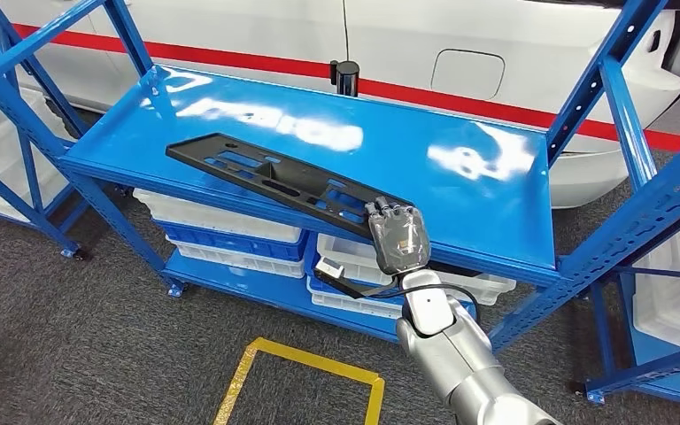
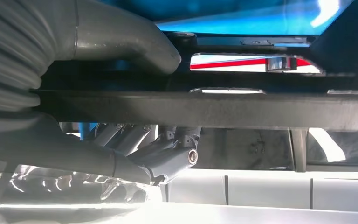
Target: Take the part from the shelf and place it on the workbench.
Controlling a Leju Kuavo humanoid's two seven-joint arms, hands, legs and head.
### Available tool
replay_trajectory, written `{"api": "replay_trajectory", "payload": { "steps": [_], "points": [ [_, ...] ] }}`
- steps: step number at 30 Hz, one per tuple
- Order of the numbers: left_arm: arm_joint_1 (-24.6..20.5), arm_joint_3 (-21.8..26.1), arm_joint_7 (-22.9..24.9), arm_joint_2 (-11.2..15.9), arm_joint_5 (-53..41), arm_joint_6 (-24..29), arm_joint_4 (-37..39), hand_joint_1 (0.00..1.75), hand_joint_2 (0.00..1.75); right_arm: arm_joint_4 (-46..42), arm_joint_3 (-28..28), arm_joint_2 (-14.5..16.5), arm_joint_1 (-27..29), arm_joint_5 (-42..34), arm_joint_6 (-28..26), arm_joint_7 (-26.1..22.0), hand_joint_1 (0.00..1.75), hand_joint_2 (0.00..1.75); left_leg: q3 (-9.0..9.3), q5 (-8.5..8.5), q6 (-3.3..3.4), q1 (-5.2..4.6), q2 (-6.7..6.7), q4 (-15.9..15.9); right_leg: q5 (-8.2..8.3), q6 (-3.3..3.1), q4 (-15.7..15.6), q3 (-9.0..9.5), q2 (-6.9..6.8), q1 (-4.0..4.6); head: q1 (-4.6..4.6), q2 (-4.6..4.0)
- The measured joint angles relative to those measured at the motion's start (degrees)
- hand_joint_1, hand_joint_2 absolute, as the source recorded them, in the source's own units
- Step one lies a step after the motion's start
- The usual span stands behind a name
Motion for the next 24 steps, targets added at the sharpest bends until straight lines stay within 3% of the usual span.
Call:
{"api": "replay_trajectory", "payload": {
  "steps": [2,4,6,8,9,11,12,14,16,18,20,22,24],
  "points": [
    [0.01,0.00,-0.03,-0.10,-0.01,0.01,0.00,0.00,1.75,-0.14,0.05,-0.04,-0.03,0.00,0.00,0.01,1.75,1.75,-0.29,0.44,-0.84,-0.09,-0.04,0.06,0.24,-0.98,-0.43,-0.37,0.06,0.35,0.05,0.00],
    [0.03,0.00,-0.04,-0.11,-0.01,0.04,0.00,0.00,1.75,-0.22,0.09,-0.04,-0.04,0.00,0.00,0.00,1.75,1.75,-0.85,0.02,-1.55,0.03,-0.13,0.56,0.65,-2.14,-0.76,-0.64,0.02,-0.41,-0.02,0.00],
    [0.05,0.00,-0.06,-0.09,-0.01,0.11,0.00,0.00,1.75,-0.26,0.14,0.04,-0.01,0.00,0.00,-0.01,1.75,1.75,-2.63,-3.41,-2.20,0.41,-0.22,4.66,1.40,-3.16,-0.91,-1.14,-0.06,-0.85,-0.26,0.00],
    [0.06,0.00,-0.07,-0.10,-0.01,0.16,0.00,0.00,1.75,-0.26,0.16,0.09,0.01,0.00,0.00,-0.01,1.75,1.75,-5.02,-7.47,-2.80,0.67,-0.25,10.77,1.90,-3.69,-0.89,-1.80,-0.13,-0.45,-0.42,0.00],
    [0.06,0.00,-0.08,-0.09,-0.01,0.18,0.00,0.00,1.75,-0.26,0.16,0.09,0.01,0.00,0.00,-0.02,1.75,1.75,-6.05,-8.71,-3.00,0.75,-0.25,13.53,2.12,-3.78,-0.86,-2.14,-0.15,-0.27,-0.41,0.00],
    [0.08,0.00,-0.09,-0.09,-0.01,0.23,0.00,0.00,1.75,-0.26,0.17,0.09,0.03,0.00,0.01,-0.03,1.75,1.75,-6.17,-8.80,-3.10,0.84,-0.24,15.27,2.56,-3.79,-0.78,-2.79,-0.14,0.03,-0.43,0.00],
    [0.08,0.00,-0.10,-0.09,-0.01,0.27,0.00,0.00,1.75,-0.26,0.19,0.08,0.04,0.00,0.01,-0.04,1.75,1.75,-4.88,-7.74,-2.96,0.85,-0.24,13.76,2.82,-3.76,-0.72,-3.15,-0.11,0.21,-0.43,0.00],
    [0.05,0.00,-0.11,-0.08,-0.01,0.31,0.00,0.00,1.75,-0.26,0.20,0.09,0.03,0.00,0.00,-0.05,1.75,1.75,-0.77,-4.85,-2.37,0.76,-0.26,7.52,3.16,-3.68,-0.64,-3.56,-0.05,0.50,-0.47,0.00],
    [-0.04,0.00,-0.15,0.09,-0.01,0.33,-0.04,0.00,1.75,-0.30,0.20,0.13,0.00,0.00,0.01,-0.05,1.75,1.75,2.51,-3.89,-1.43,0.46,-0.19,2.18,3.54,-3.39,-0.75,-3.66,-0.09,0.51,-0.24,0.00],
    [-0.09,0.00,-0.28,0.25,-0.02,0.35,-0.07,0.00,1.75,-0.33,0.19,0.27,-0.02,0.00,0.01,-0.05,1.75,1.75,3.65,-3.70,-0.52,-0.14,-0.07,-0.05,4.02,-2.83,-0.95,-3.71,-0.23,0.20,-0.21,0.00],
    [-0.09,0.00,-0.41,0.26,-0.02,0.34,-0.08,0.00,1.75,-0.33,0.19,0.49,-0.04,0.00,0.01,-0.18,1.75,1.75,3.62,-3.11,0.10,-0.60,-0.03,-0.53,4.44,-2.19,-1.26,-3.74,-0.28,-0.03,-0.54,0.00],
    [-0.13,0.00,-0.51,0.21,-0.01,0.32,-0.08,0.00,1.75,-0.34,0.16,0.66,-0.08,0.00,0.00,-0.49,1.75,1.75,4.15,-1.89,0.72,-0.43,0.15,-2.37,4.54,-1.65,-1.39,-4.04,-0.18,0.37,-0.67,0.00],
    [-0.23,0.00,-0.58,0.15,-0.01,0.30,-0.08,0.00,1.75,-0.34,0.14,0.68,-0.23,0.00,0.00,-0.76,1.75,1.75,4.36,-0.12,1.25,0.01,0.40,-4.36,2.36,-1.71,2.01,-5.85,-0.04,0.58,-0.46,0.00]
  ]
}}
